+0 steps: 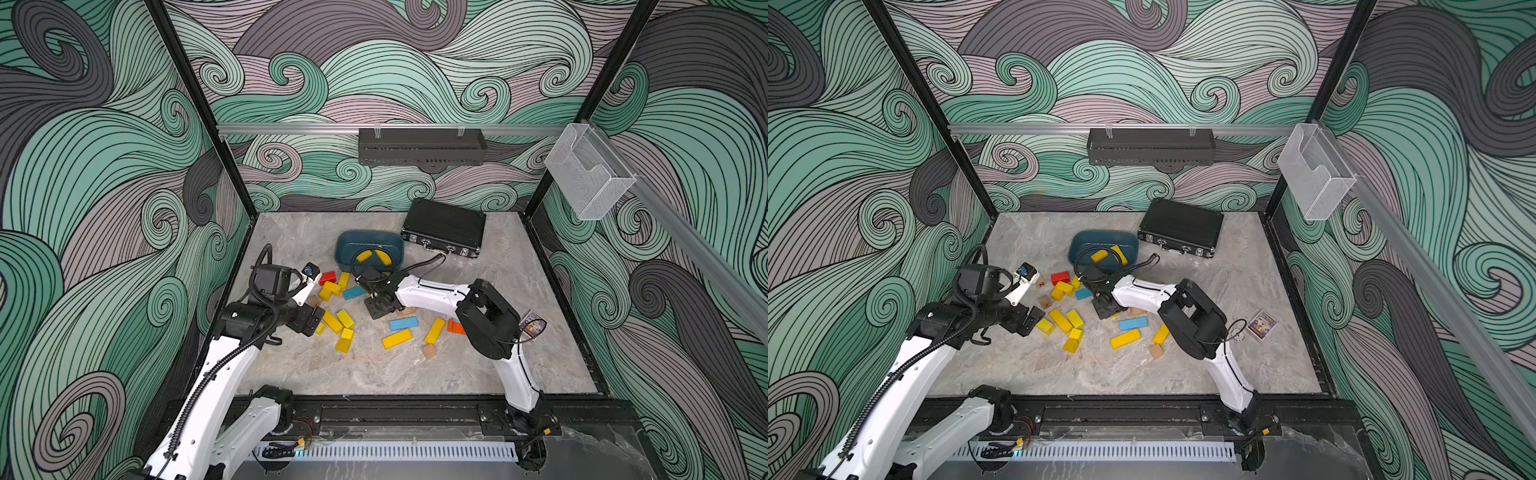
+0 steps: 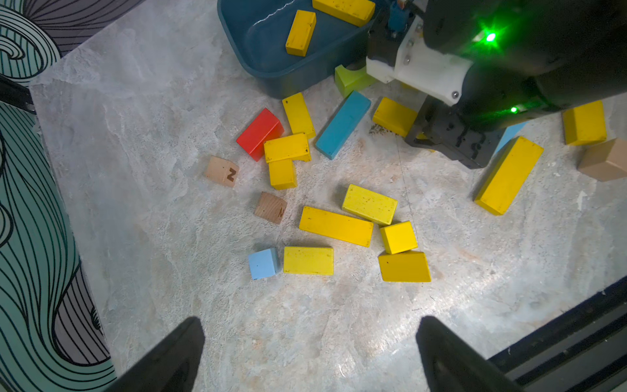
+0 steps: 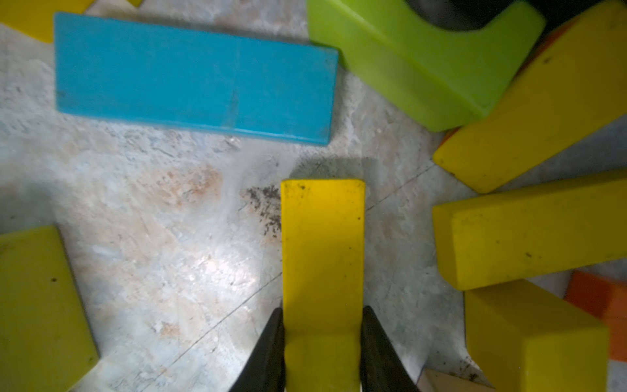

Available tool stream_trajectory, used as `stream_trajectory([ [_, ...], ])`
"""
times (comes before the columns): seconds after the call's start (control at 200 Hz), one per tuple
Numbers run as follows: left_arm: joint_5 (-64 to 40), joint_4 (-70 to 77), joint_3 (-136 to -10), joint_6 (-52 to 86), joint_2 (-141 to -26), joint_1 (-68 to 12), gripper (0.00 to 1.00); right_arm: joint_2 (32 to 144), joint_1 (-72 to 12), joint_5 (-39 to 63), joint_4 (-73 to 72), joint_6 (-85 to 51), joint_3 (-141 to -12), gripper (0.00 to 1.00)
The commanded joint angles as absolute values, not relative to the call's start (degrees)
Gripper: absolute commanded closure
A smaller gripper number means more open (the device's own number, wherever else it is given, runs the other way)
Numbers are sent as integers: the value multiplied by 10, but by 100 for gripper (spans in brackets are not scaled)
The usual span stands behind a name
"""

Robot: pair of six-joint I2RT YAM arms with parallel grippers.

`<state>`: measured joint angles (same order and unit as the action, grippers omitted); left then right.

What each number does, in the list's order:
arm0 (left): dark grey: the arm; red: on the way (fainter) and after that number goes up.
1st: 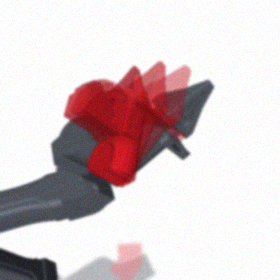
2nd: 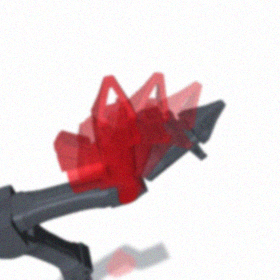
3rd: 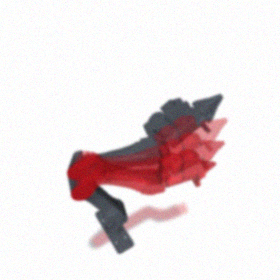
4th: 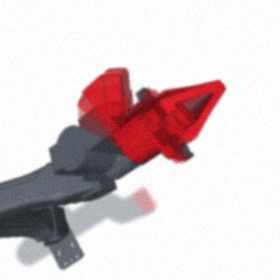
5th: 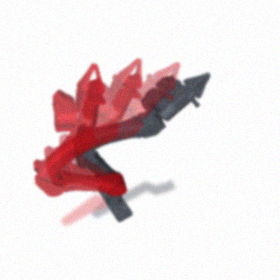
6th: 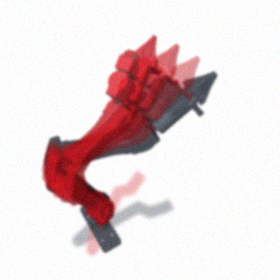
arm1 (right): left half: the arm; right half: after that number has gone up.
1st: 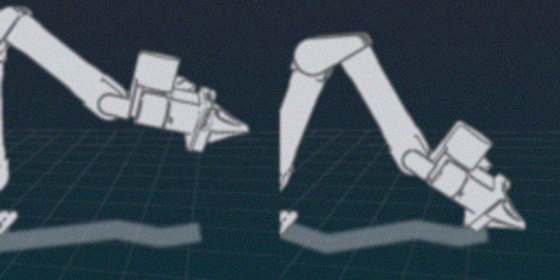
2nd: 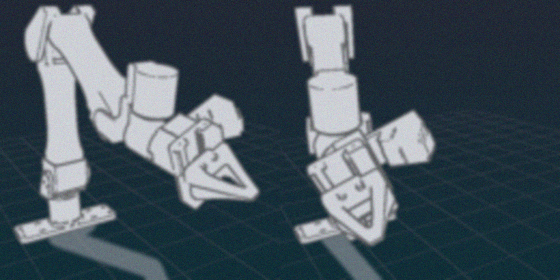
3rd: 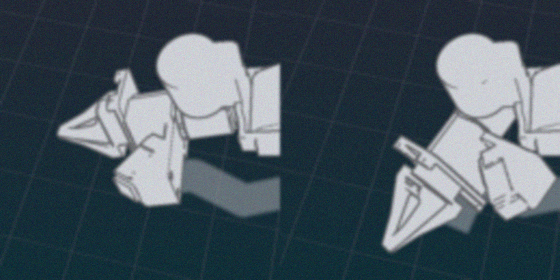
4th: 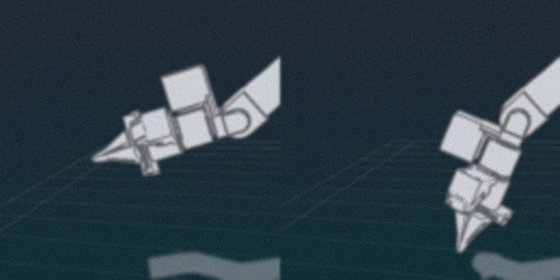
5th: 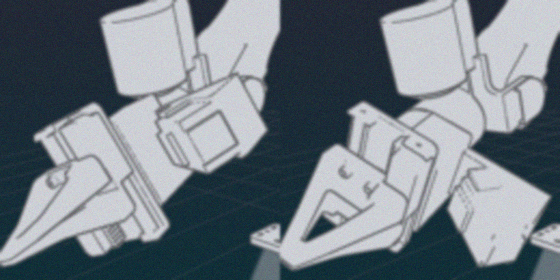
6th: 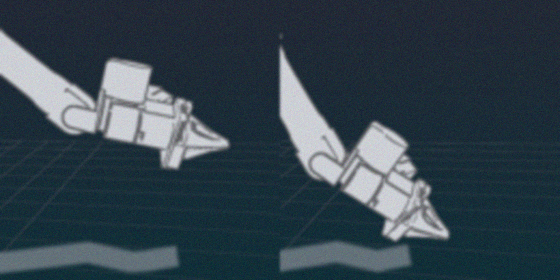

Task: Pick out the yellow building blocks
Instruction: Pick up the building block from the center of the board, then place the building block in the storage box.

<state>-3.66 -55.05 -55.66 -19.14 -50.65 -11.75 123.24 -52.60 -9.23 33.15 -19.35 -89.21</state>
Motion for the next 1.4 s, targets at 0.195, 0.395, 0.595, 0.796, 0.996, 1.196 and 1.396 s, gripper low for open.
stream_trajectory([
  [0.195, -47, -508, -525, -245, -543, -114, 3, 1100, -511, -80, 384, -127, -892, 89],
  [0.395, -78, -521, -511, -286, -529, -114, 3, 1106, -469, -30, 411, -83, -995, 88],
  [0.595, -81, -549, -503, -311, -501, -115, 4, 1216, -426, 4, 428, -48, -1159, 87],
  [0.796, -76, -572, -494, -329, -481, -115, 4, 1343, -386, 33, 433, -46, -1320, 87],
  [0.996, -82, -582, -486, -327, -484, -115, 4, 1430, -368, 37, 433, -32, -1406, 86],
  [1.196, -84, -557, -474, -326, -507, -115, 4, 1458, -365, 31, 433, -28, -1401, 83],
  [1.396, -80, -525, -471, -357, -549, -115, 4, 1462, -365, 27, 435, -21, -1373, 79],
])
